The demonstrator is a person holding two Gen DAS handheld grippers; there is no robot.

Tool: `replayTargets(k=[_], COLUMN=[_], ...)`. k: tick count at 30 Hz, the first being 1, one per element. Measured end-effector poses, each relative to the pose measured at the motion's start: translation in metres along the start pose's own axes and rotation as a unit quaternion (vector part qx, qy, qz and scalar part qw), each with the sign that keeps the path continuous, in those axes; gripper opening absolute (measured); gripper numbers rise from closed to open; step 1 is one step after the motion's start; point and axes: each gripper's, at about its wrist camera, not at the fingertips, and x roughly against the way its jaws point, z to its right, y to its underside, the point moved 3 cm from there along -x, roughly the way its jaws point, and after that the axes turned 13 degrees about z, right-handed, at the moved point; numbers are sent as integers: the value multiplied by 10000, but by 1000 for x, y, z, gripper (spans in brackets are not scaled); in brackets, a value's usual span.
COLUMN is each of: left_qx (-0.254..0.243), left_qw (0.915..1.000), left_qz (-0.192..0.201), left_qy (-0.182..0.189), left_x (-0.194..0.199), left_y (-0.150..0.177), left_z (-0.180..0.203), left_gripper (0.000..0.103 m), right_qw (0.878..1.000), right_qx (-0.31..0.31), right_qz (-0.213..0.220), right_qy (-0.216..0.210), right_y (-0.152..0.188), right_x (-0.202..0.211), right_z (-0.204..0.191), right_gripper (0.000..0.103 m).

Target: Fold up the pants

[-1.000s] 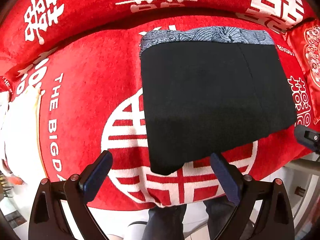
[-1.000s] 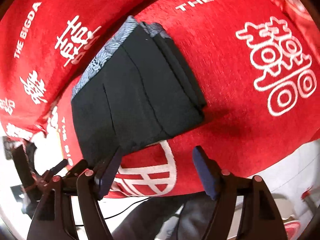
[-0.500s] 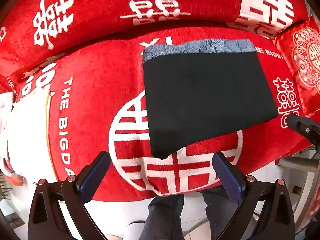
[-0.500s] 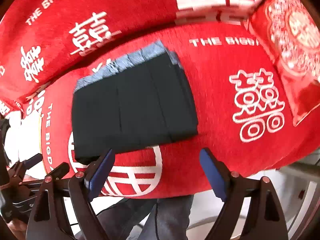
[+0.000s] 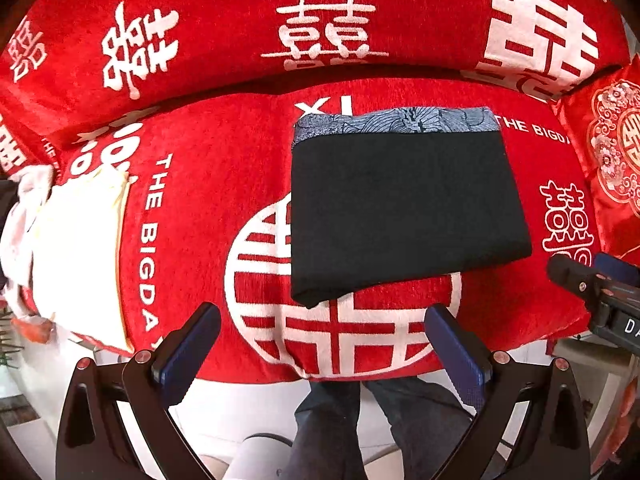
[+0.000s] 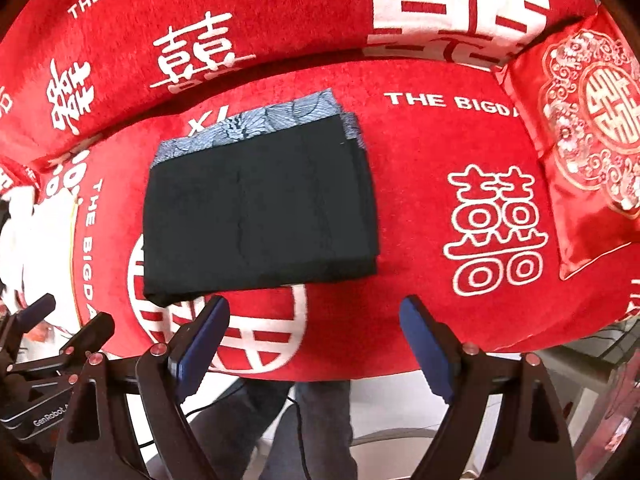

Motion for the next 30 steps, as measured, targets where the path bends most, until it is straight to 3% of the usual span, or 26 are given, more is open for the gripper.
replayTargets(k=[12, 30], left_qx=[93, 128], left_qw=[9993, 9987], left_qz=[32, 77], left_qy=[-360, -497], left_x=[24, 38], left_y=[4, 8], left_z=[20, 20], left_gripper=[102, 102], right_qw=[9982, 9968], right_qx=[593, 788], right_qz=[-20, 119], right_qy=[57, -6], right_y=[2, -3], right_x=[18, 27], right_z=[1, -11], right_gripper=[89, 89])
